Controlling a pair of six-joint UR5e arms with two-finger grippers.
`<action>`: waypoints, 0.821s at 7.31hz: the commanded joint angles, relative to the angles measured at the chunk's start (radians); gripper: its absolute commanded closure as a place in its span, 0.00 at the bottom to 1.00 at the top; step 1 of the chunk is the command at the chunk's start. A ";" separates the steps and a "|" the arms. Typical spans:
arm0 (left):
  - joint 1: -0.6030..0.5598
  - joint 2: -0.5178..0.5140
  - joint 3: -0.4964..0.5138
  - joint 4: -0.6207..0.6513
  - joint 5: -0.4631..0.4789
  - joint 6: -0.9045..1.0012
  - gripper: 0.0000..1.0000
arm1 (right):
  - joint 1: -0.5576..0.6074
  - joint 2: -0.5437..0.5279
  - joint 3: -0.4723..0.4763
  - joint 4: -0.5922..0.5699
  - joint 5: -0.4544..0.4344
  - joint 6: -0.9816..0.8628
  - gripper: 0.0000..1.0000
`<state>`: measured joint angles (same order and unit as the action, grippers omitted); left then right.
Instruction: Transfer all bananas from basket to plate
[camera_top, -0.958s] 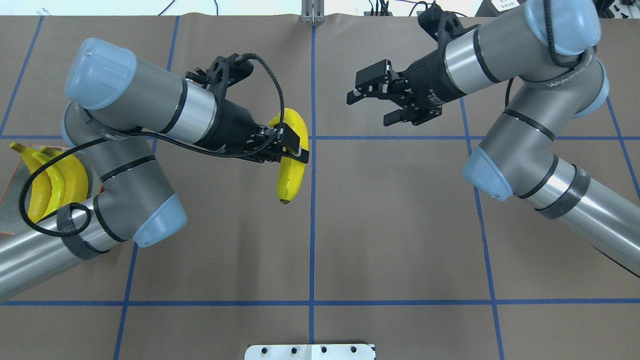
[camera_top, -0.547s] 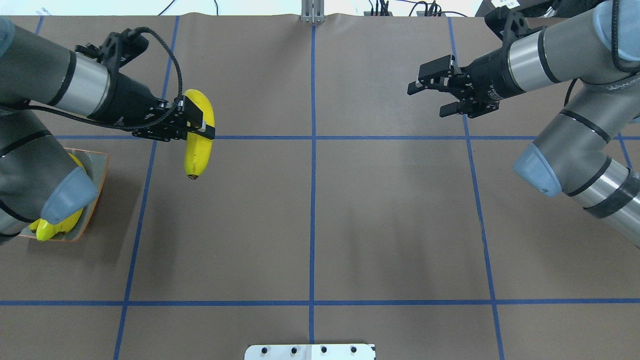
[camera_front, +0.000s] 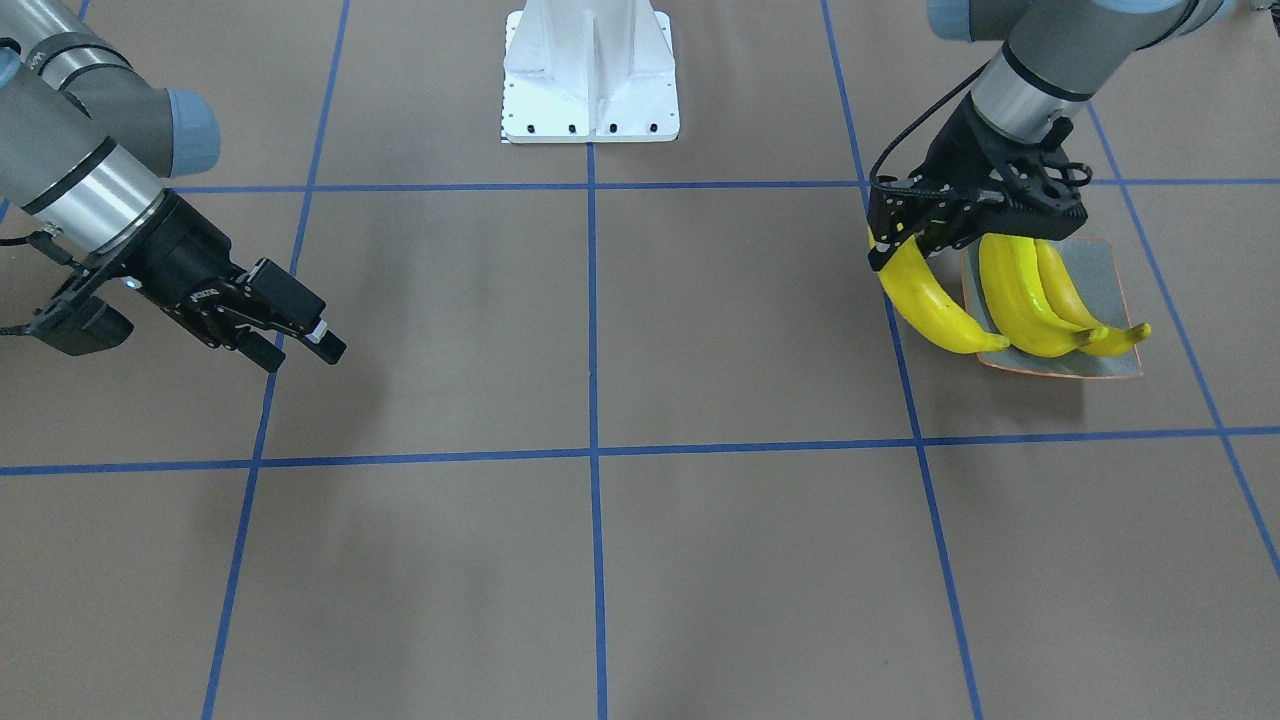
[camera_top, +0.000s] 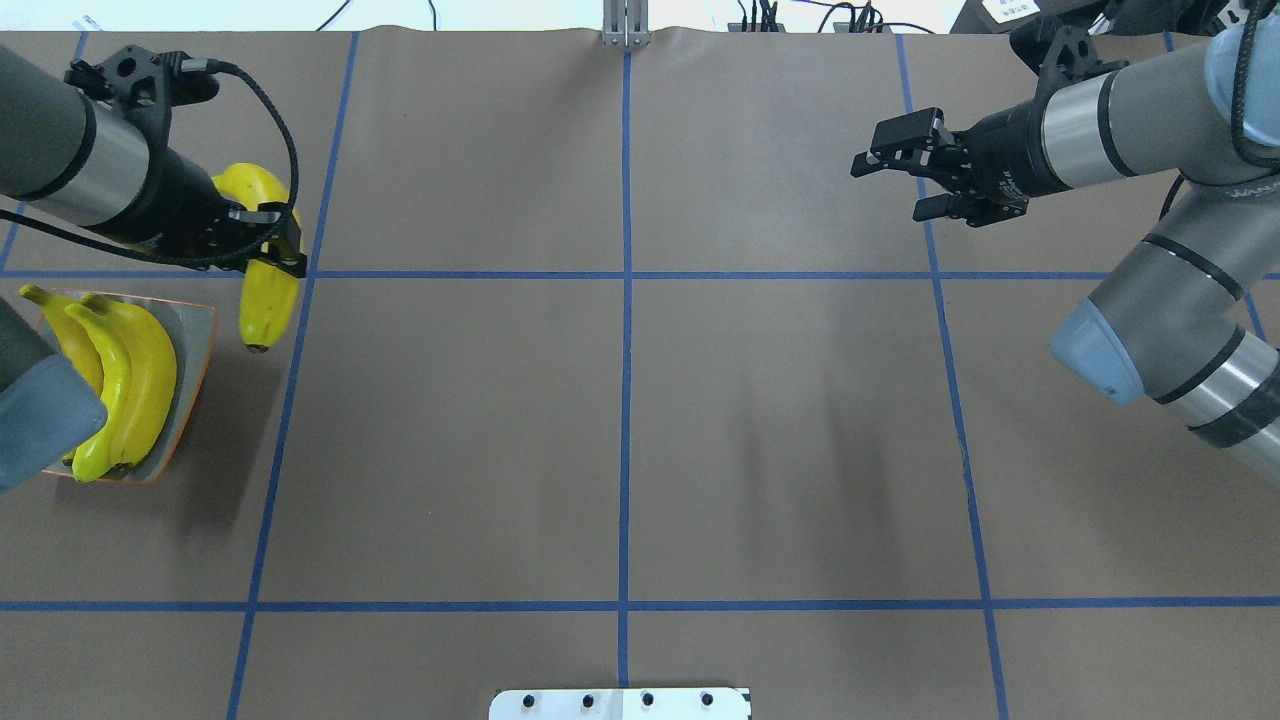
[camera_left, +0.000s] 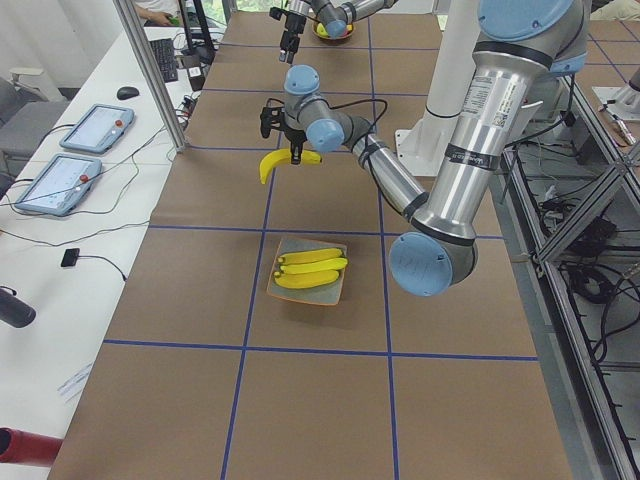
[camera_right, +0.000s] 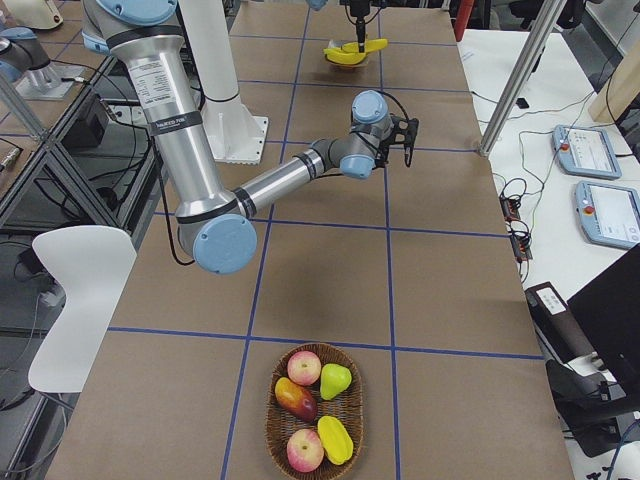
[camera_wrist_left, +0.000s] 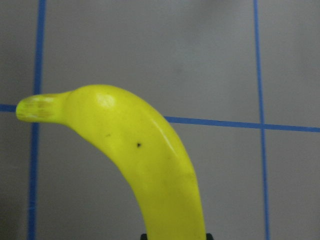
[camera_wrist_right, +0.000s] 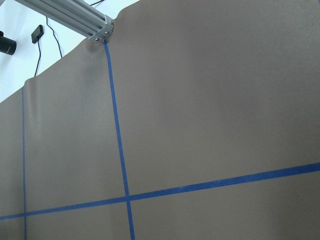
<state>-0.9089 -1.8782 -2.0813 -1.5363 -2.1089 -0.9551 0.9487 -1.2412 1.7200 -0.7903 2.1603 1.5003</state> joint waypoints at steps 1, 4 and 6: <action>-0.002 0.100 -0.109 0.238 0.136 0.165 1.00 | -0.002 -0.001 -0.007 -0.001 -0.025 0.000 0.00; -0.013 0.266 -0.097 0.240 0.215 0.257 1.00 | -0.002 -0.001 -0.014 -0.001 -0.034 -0.002 0.00; -0.008 0.339 -0.076 0.240 0.233 0.344 1.00 | -0.001 -0.004 -0.030 0.002 -0.034 -0.037 0.00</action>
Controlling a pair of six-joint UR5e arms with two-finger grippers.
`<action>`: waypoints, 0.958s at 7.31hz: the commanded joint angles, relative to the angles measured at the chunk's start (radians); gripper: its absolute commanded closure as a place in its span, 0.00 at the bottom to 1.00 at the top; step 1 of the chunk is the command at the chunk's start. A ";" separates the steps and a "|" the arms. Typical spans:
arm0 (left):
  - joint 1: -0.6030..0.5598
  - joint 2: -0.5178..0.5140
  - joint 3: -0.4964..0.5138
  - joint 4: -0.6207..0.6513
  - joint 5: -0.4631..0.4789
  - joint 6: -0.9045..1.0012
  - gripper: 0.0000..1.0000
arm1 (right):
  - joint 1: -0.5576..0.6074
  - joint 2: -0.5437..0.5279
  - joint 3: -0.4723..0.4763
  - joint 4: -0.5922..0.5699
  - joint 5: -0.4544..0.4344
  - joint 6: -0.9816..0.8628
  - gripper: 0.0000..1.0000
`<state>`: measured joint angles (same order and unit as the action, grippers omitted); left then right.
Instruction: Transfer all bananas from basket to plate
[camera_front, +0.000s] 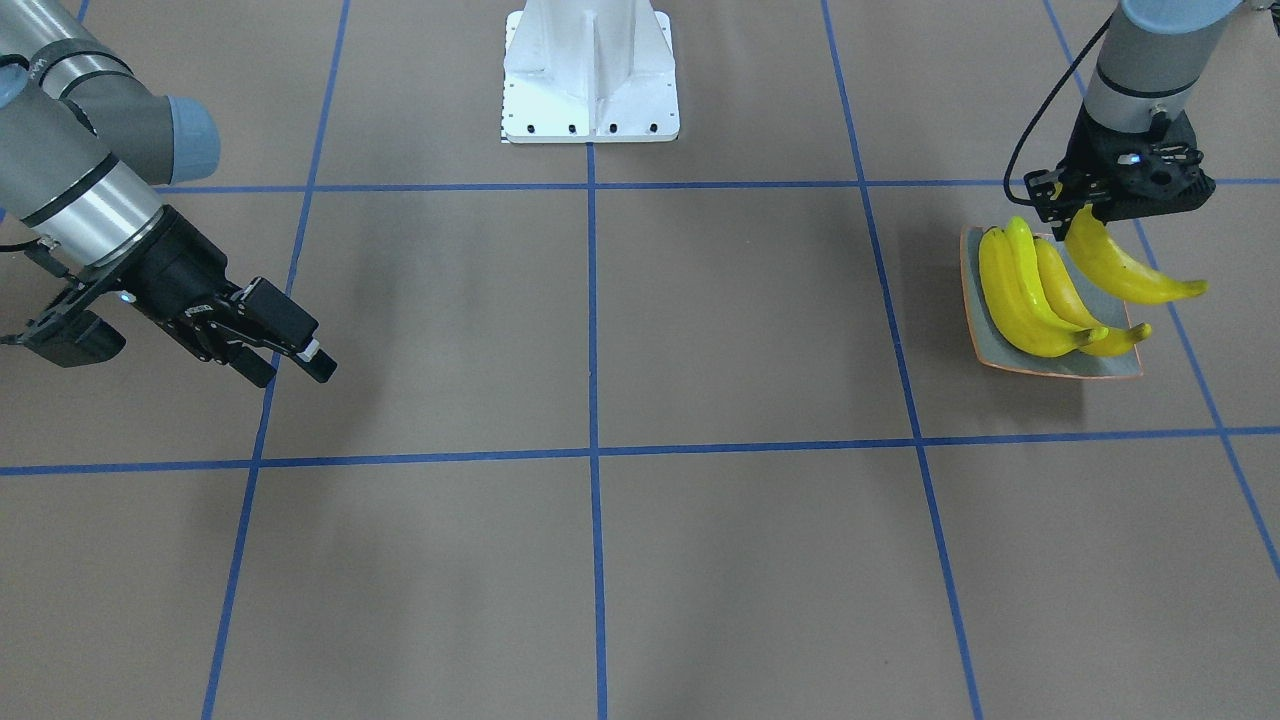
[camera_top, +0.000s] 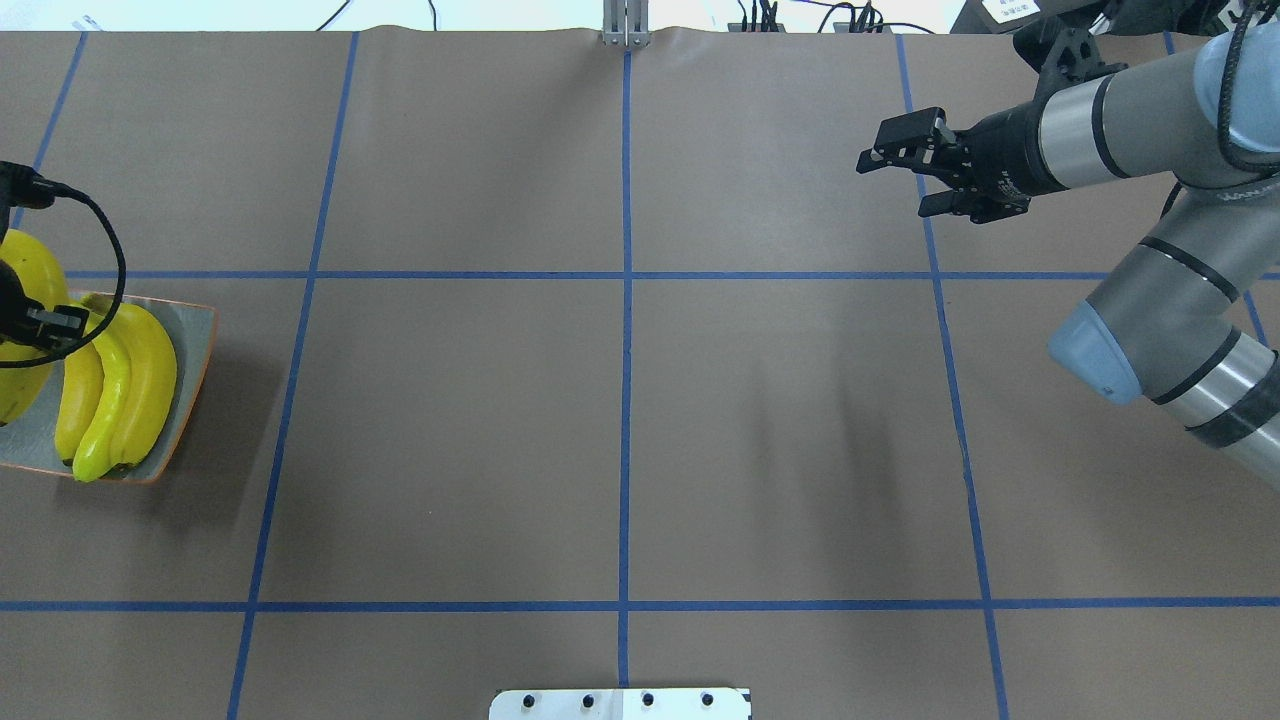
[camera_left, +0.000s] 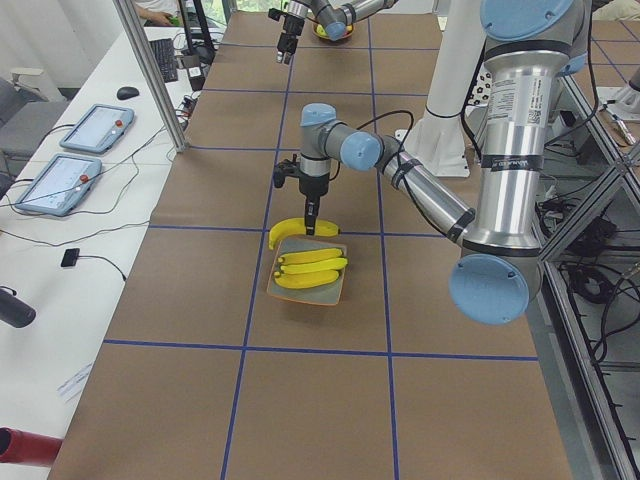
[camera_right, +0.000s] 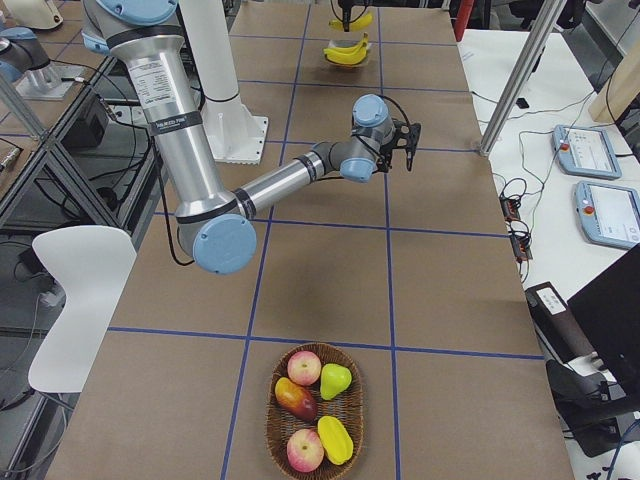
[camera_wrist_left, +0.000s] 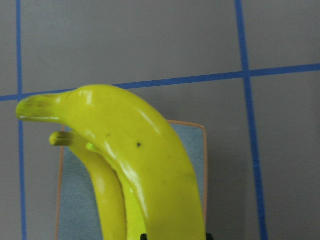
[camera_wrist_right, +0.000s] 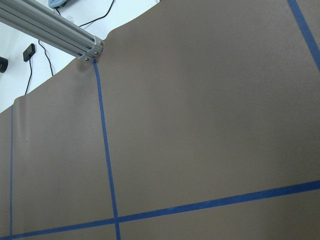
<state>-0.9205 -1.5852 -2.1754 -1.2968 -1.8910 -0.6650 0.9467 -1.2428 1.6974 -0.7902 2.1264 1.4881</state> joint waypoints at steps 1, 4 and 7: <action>0.005 0.047 0.063 -0.001 0.017 0.062 1.00 | 0.001 -0.013 -0.008 0.003 0.001 -0.028 0.00; 0.008 0.027 0.176 -0.001 0.013 0.120 1.00 | 0.001 -0.015 -0.008 0.003 0.000 -0.028 0.00; 0.020 0.021 0.221 -0.006 0.012 0.120 1.00 | 0.000 -0.014 -0.007 0.003 0.000 -0.026 0.00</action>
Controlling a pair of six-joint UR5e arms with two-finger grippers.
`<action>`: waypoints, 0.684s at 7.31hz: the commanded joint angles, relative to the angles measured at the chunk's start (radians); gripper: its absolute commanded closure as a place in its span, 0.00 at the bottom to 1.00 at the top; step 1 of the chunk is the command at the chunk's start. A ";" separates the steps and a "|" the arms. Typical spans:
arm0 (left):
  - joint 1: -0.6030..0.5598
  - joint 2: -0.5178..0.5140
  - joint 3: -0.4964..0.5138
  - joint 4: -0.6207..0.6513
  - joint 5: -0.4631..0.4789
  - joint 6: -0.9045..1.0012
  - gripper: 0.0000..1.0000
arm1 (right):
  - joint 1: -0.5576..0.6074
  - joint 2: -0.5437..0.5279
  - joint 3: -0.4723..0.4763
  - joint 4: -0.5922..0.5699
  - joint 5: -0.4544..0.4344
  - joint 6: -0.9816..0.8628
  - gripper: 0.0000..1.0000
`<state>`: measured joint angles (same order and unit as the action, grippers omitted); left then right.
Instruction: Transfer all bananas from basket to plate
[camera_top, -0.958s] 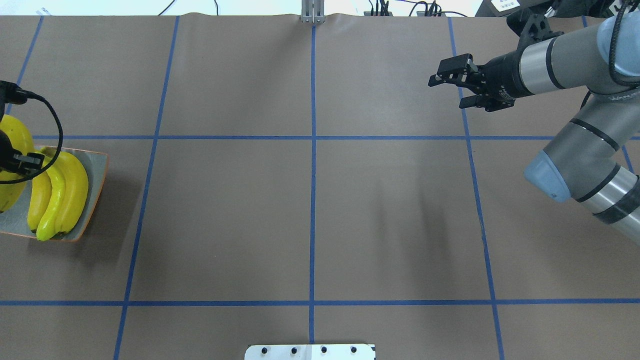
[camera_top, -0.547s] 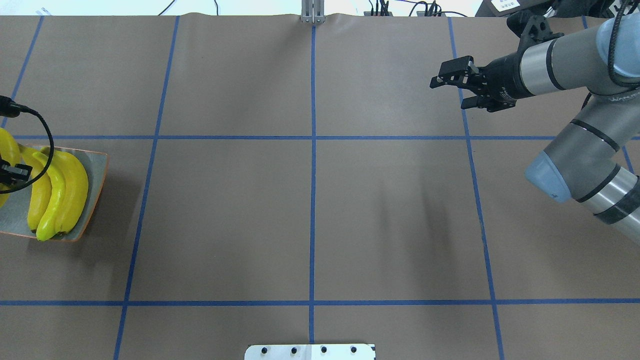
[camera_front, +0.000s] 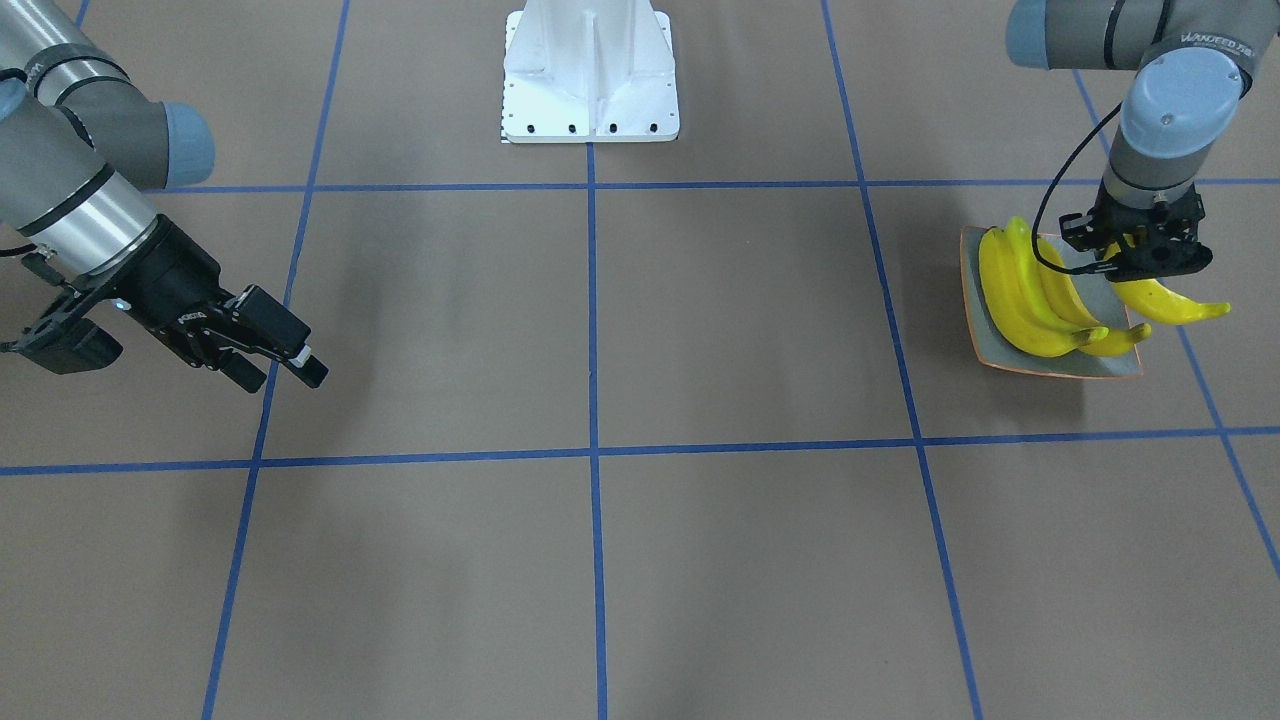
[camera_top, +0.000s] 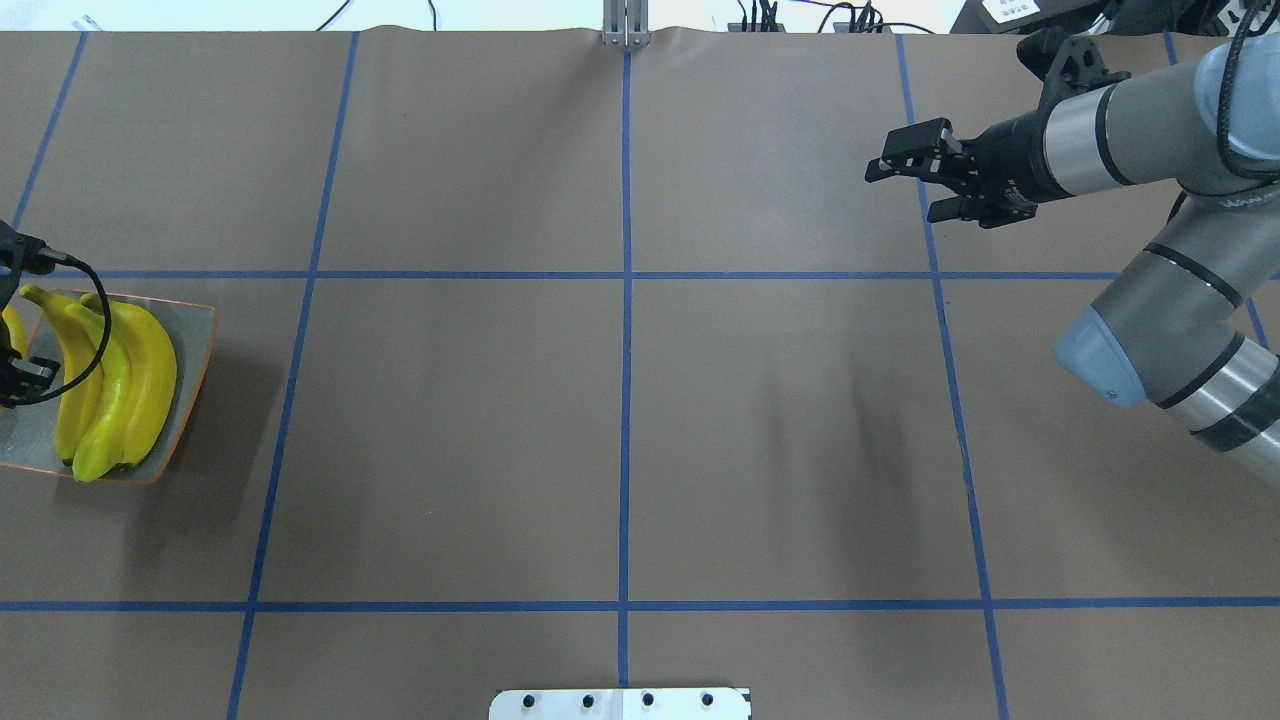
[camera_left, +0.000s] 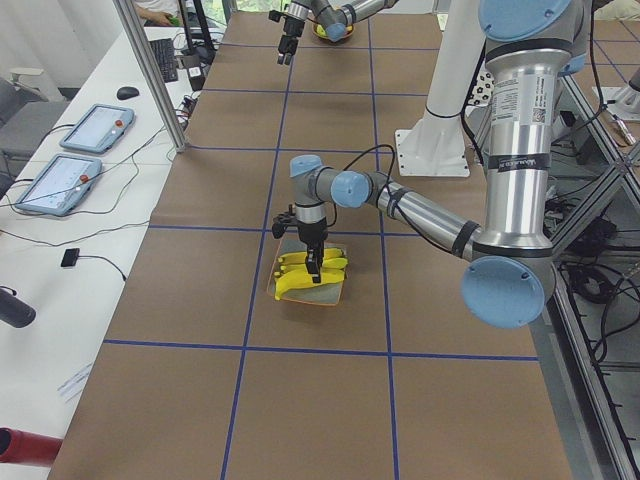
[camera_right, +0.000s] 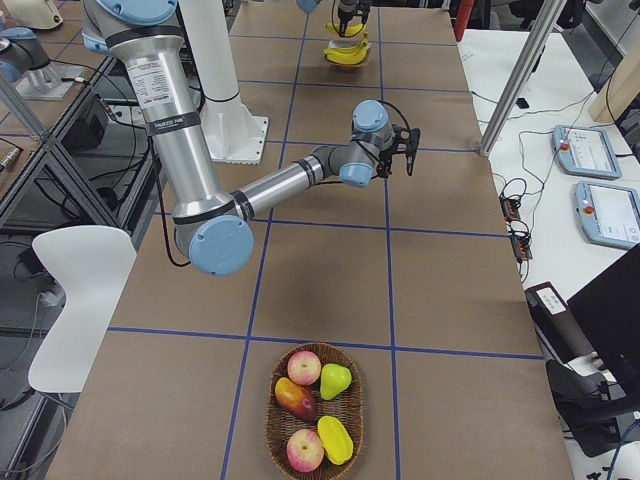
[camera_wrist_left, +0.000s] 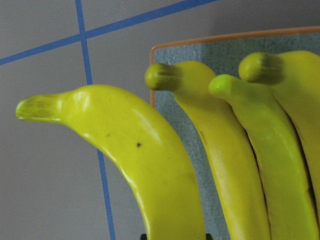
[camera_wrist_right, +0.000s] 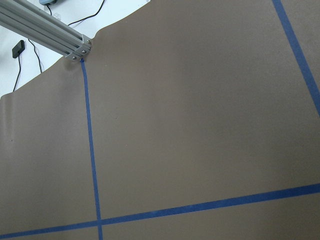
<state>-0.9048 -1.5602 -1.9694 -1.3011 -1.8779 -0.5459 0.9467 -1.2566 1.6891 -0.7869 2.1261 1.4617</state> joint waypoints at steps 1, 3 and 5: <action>0.024 -0.020 0.023 0.002 0.000 0.000 1.00 | 0.000 0.002 0.000 0.000 0.000 0.000 0.00; 0.055 -0.020 0.037 0.002 0.003 0.000 1.00 | -0.002 0.003 -0.005 0.000 -0.002 0.000 0.00; 0.057 -0.015 0.035 0.002 0.010 0.003 0.99 | 0.000 0.008 -0.009 0.000 -0.008 0.000 0.00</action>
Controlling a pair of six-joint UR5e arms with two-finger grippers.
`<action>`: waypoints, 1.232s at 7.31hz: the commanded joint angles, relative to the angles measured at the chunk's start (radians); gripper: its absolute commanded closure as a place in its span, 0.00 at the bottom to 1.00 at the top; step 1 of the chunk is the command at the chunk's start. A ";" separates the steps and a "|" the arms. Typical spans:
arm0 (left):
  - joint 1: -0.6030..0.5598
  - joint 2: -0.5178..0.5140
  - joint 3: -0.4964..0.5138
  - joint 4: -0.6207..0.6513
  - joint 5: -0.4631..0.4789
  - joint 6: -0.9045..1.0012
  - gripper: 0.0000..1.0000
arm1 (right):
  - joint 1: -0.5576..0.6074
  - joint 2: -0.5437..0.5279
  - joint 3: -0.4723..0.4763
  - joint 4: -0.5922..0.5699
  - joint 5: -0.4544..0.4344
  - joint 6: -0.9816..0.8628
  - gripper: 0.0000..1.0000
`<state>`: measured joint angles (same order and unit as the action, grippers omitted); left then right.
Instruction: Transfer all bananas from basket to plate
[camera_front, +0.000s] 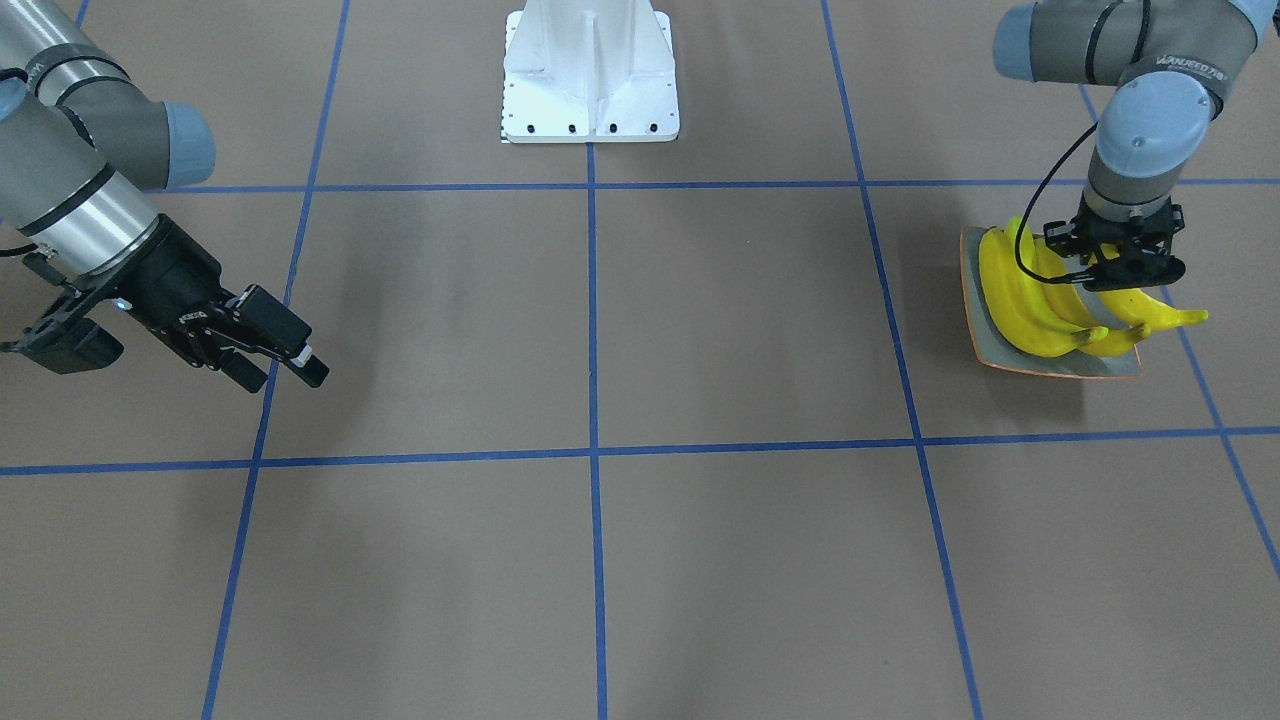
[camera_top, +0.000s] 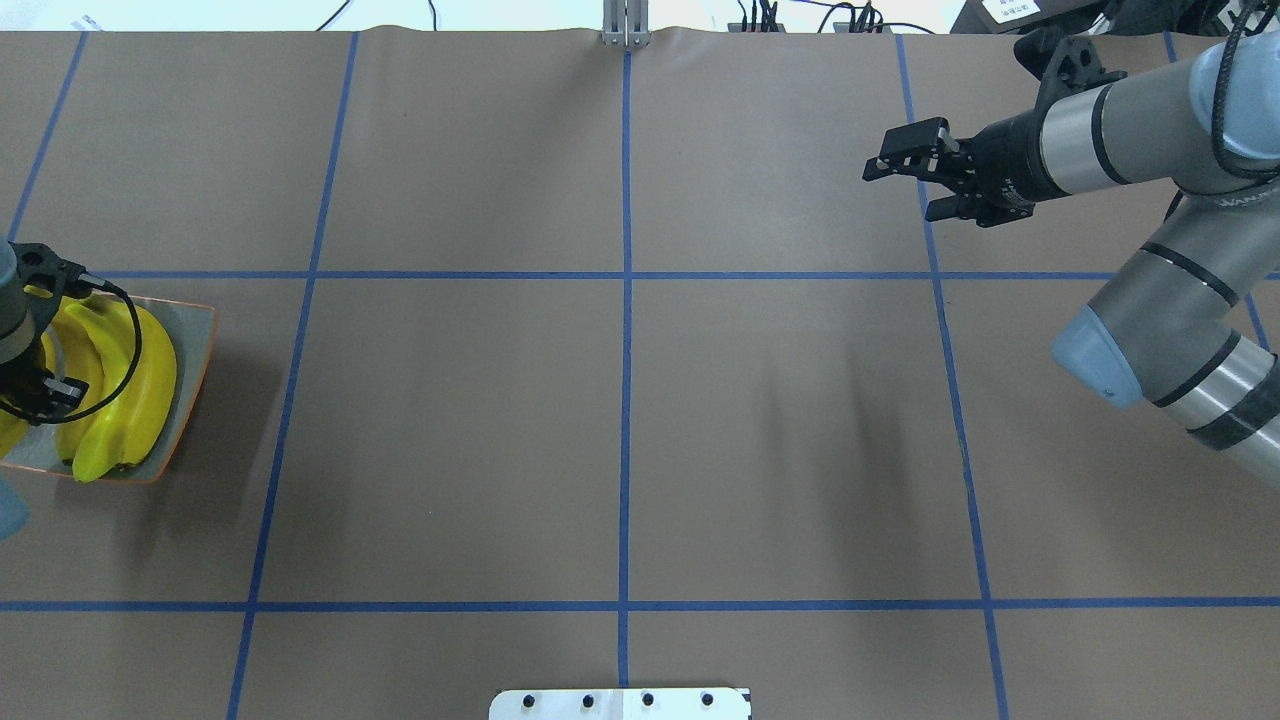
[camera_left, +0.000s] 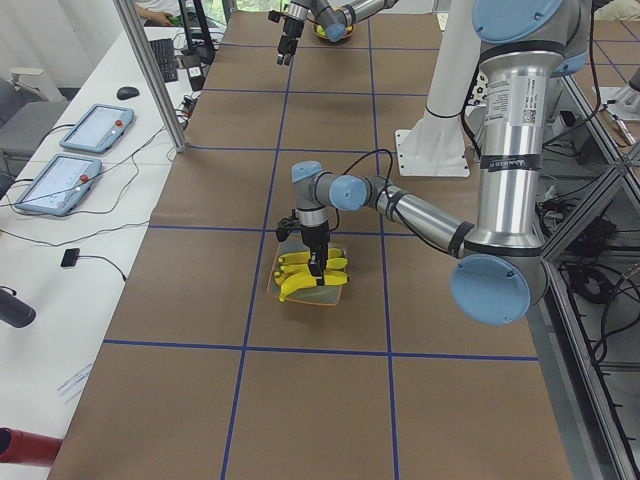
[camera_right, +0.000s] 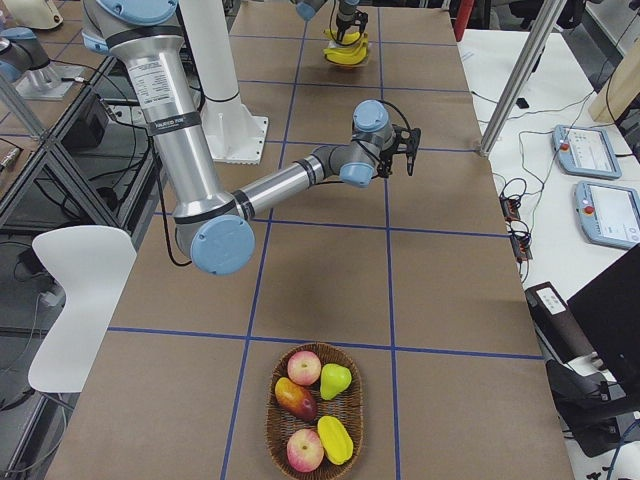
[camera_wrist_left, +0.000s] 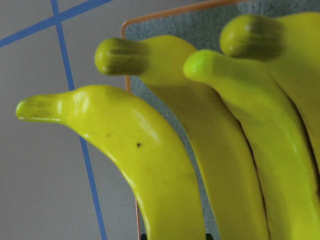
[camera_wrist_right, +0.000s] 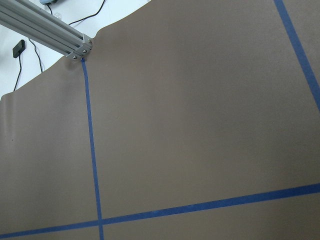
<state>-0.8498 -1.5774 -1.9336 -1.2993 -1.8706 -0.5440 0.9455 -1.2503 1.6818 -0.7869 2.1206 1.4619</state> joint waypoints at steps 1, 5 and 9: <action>0.003 0.002 0.004 0.000 0.002 0.001 0.94 | -0.001 0.003 -0.002 0.000 -0.002 0.000 0.00; 0.006 -0.003 0.033 -0.002 0.002 0.001 0.42 | 0.001 0.006 0.002 0.000 -0.002 0.003 0.00; 0.012 -0.016 0.030 -0.002 0.002 0.001 0.01 | 0.001 0.011 0.012 0.000 -0.002 0.017 0.00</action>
<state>-0.8385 -1.5850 -1.9029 -1.3008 -1.8684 -0.5437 0.9459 -1.2404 1.6894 -0.7869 2.1184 1.4756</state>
